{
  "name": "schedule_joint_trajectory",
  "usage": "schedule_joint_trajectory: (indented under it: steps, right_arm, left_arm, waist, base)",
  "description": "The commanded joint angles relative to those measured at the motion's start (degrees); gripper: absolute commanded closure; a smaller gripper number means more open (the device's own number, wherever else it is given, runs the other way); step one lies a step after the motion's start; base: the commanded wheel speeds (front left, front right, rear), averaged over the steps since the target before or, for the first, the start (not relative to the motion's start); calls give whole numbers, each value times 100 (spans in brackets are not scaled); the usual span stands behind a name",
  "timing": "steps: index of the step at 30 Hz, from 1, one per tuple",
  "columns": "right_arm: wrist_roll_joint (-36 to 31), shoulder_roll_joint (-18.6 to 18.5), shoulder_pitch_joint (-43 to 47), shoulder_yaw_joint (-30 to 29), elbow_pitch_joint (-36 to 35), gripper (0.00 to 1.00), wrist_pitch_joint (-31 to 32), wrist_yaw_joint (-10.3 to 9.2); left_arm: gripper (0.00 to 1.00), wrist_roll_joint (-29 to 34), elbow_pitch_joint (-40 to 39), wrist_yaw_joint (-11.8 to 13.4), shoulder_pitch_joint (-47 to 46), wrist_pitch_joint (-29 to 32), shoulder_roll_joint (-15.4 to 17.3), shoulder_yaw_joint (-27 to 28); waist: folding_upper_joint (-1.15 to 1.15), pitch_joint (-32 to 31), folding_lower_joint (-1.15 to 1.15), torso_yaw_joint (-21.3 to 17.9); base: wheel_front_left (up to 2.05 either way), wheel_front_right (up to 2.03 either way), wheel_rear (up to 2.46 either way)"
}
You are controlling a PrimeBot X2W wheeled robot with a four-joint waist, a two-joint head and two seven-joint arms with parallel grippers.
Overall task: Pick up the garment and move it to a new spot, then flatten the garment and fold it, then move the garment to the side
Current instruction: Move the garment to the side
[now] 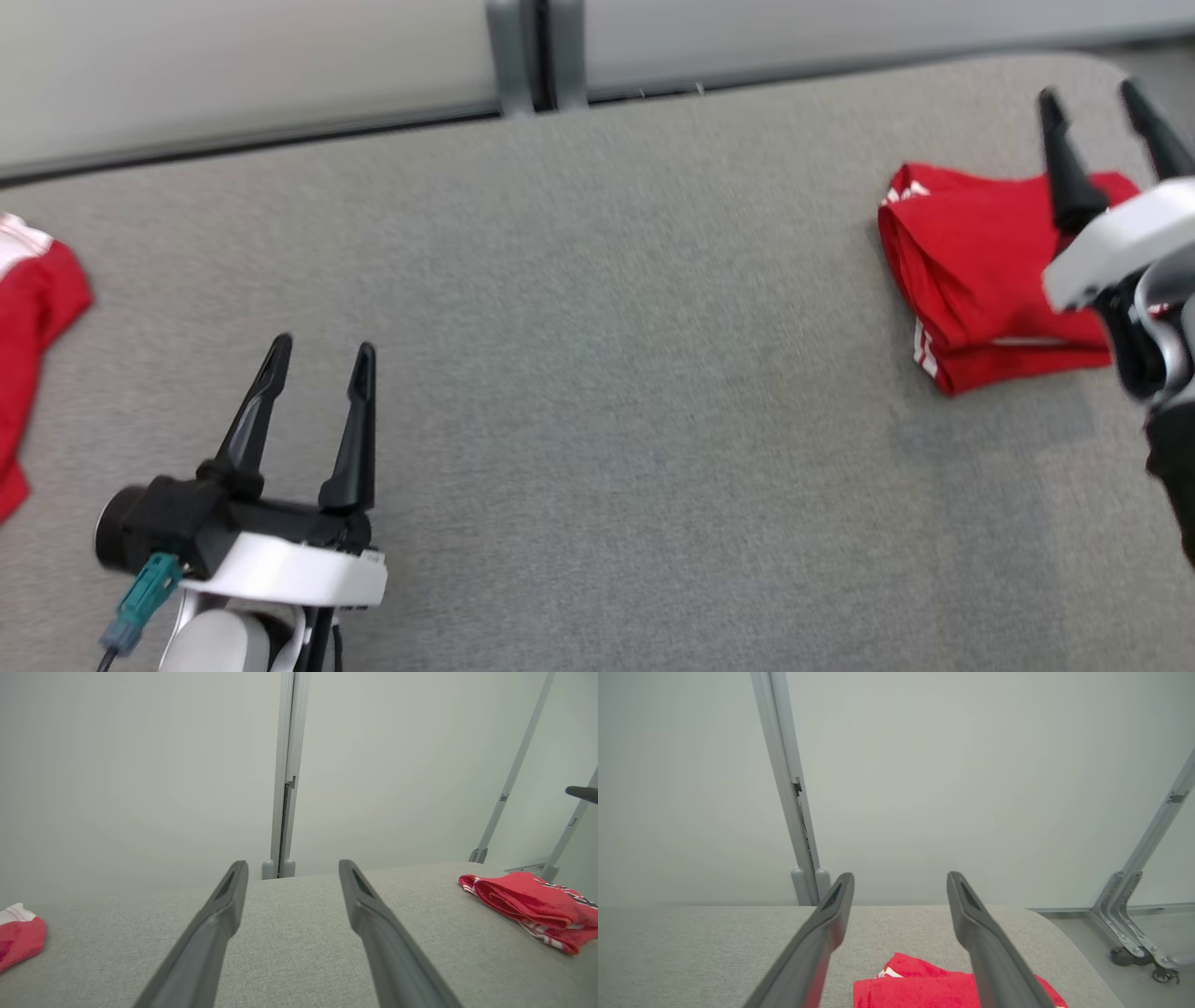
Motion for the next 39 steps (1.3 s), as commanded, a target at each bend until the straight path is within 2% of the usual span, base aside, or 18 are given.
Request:
schedule_joint_trajectory:
  steps: [1,7,11,18,27,39]
  right_arm:
    - [165,-69,266,26,-206,0,8,1]
    - [705,-242,1559,-13,-1364,0,85,1]
    - [823,-304,2357,-158,-2004,0,100,2]
    - [759,-19,3612,-551,-2841,0,-105,1]
    - [381,420,4700,-831,-3078,0,-447,1]
    - [-194,624,4739,-1034,-3038,0,-593,1]
  left_arm:
    - [0,-40,-34,48,113,-17,21,48]
    - [0,-69,-33,186,523,-22,56,193]
    - [0,-132,-26,264,748,-21,10,245]
    - [0,-166,71,344,1044,-24,-113,334]
    - [0,137,133,247,1264,-26,-293,324]
    - [0,398,134,124,1246,-27,-434,377]
  waist:
    - [0,-520,0,352]
    - [0,-1134,0,738]
    - [0,-1372,0,928]
    - [0,-1499,0,1127]
    - [0,-1468,0,1183]
    - [0,-1441,0,1111]
  base:
    - [0,0,0]
    - [0,0,0]
    - [0,0,0]
    - [0,0,0]
    - [0,0,0]
    - [0,0,0]
